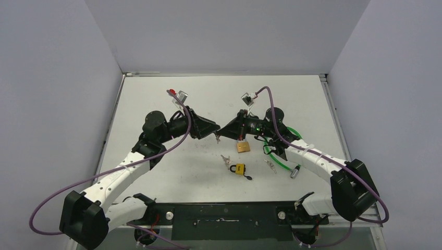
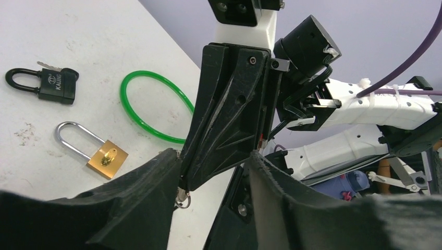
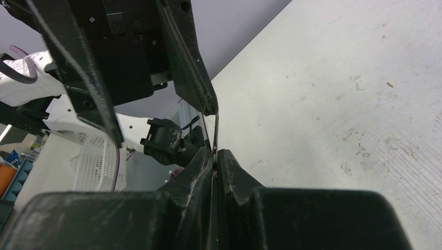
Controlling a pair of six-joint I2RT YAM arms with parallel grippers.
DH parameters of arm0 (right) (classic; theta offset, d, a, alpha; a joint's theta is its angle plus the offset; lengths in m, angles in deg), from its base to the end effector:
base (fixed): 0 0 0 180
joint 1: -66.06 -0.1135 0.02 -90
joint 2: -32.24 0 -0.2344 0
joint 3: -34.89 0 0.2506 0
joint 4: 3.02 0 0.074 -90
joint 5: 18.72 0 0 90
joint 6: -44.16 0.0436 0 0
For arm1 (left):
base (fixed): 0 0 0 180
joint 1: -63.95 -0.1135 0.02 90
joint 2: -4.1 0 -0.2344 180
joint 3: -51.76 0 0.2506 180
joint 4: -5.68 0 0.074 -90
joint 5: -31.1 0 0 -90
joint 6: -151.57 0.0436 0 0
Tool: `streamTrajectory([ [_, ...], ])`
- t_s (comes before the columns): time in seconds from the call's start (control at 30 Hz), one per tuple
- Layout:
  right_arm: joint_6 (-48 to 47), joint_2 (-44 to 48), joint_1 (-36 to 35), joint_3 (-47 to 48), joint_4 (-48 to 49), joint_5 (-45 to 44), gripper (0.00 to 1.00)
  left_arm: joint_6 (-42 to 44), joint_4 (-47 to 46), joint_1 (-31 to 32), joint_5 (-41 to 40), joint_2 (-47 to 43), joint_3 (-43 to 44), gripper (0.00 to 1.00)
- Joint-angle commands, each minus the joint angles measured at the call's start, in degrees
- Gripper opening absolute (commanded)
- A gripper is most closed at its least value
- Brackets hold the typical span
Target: Unlock with the key
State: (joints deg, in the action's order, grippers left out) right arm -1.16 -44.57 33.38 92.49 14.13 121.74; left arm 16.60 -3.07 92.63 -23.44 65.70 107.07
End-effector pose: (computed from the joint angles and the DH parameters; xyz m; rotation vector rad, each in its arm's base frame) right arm 0.2384 0.1929 0.2556 -0.6010 1.8021 1.6788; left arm 0.2221 -0.1503 0.2969 0.3110 1.7096 -1.4531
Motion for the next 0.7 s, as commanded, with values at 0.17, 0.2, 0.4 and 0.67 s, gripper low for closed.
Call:
streamTrajectory([
  [0.17,0.40,-0.69,0.08,1.98,5.05,1.49,0.00,1.79,-1.86,-0.03,-0.53,-0.57,-0.29,0.69],
  [0.2,0.40,-0.78,0.08,1.96,5.04,1.49,0.00,2.15,-1.18,-0.03,-0.95,-0.53,-0.24,0.69],
  [0.4,0.75,-1.39,0.08,2.03,5.84,2.00,0.00,1.85,-0.60,0.05,0.86,1.43,0.00,0.54],
  [0.67,0.27,-1.67,0.08,2.28,5.59,2.60,0.00,2.61,0.23,0.05,1.25,2.42,0.59,0.19],
])
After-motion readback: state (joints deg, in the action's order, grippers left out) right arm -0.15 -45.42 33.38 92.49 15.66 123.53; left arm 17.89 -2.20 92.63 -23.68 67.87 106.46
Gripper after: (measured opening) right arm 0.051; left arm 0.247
